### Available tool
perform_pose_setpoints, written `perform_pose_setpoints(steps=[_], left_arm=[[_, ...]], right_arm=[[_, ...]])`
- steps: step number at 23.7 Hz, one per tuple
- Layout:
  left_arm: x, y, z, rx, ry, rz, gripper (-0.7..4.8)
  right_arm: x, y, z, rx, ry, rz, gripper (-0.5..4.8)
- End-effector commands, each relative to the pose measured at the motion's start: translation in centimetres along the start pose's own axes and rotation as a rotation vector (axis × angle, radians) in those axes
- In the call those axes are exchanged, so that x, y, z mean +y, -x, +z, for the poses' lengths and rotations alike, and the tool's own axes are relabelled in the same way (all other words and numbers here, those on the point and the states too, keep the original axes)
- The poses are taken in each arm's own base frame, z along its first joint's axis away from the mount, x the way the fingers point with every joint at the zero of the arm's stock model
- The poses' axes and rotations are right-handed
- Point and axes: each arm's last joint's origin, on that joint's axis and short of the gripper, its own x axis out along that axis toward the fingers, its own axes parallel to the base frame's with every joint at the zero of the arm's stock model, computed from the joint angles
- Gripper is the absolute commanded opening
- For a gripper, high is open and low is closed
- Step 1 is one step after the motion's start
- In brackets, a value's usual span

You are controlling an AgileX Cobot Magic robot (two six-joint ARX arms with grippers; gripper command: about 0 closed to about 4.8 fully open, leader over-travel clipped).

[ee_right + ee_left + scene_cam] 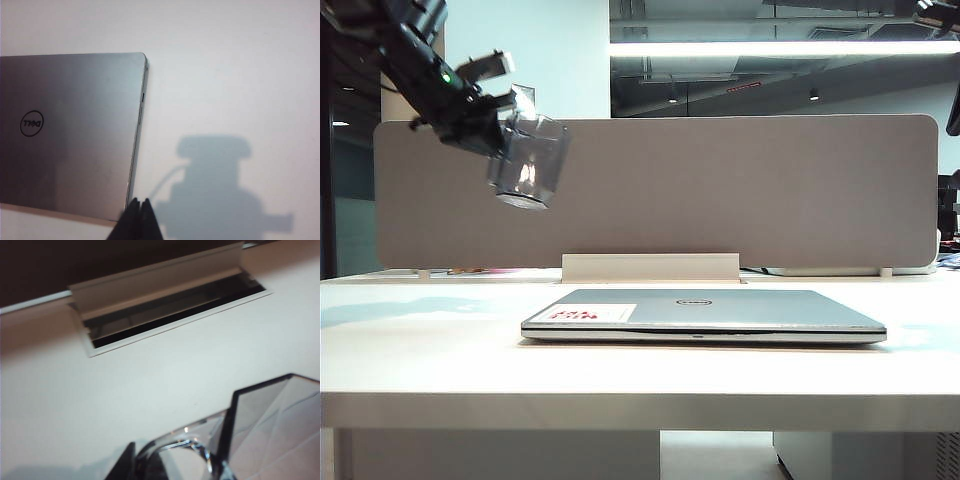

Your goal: Pick up the water cup and place it on the left side of the laptop.

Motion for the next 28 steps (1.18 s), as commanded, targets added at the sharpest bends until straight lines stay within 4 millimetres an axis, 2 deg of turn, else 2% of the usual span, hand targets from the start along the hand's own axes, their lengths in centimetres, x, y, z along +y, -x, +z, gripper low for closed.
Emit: perform_pose_setpoints(steps=[1,6,8,11,12,16,17,22,28], left_arm=[[-0.4,1.3,0.2,-0.001,-0.021,0.014,-0.06],[-1.5,3.6,-2.1,0.04,-0.051,0.073,-0.06],[-2.4,5.0,-3.9,0.008,-0.066,0.084,-0.06],[-3.1,5.7,-5.9,-0.047,-0.076,0.093,-0.06],[-3.3,5.6,-6.5,-0.057,-0.075,0.094,-0.06],[-3.9,4.6,-10.8,-0.112,-0.045,0.117,-0.06],[-4.0,4.5,-12.0,-0.174,-0.032,0.144,-0.06],[-4.4,4.7,-14.1,-0.324,-0.013,0.192,-0.06],[-3.9,2.2,-16.7,-0.279,0.039,0.181,-0.06]], right_arm=[[0.1,0.2,0.2,-0.022,0.004,0.005,-0.01],[0.0,0.0,0.2,-0.016,0.003,0.005,-0.01],[0.0,0.0,0.2,-0.016,0.003,0.009,-0.01],[0.1,0.0,0.2,-0.021,0.004,0.01,-0.01],[0.1,0.0,0.2,-0.021,0.004,0.01,-0.01],[0.1,0.0,0.2,-0.02,0.005,0.025,-0.01],[0.1,0.0,0.2,-0.02,0.005,0.029,-0.01],[0.1,0.0,0.2,-0.021,0.004,0.032,-0.01],[0.1,0.0,0.2,-0.022,0.005,0.032,-0.01]])
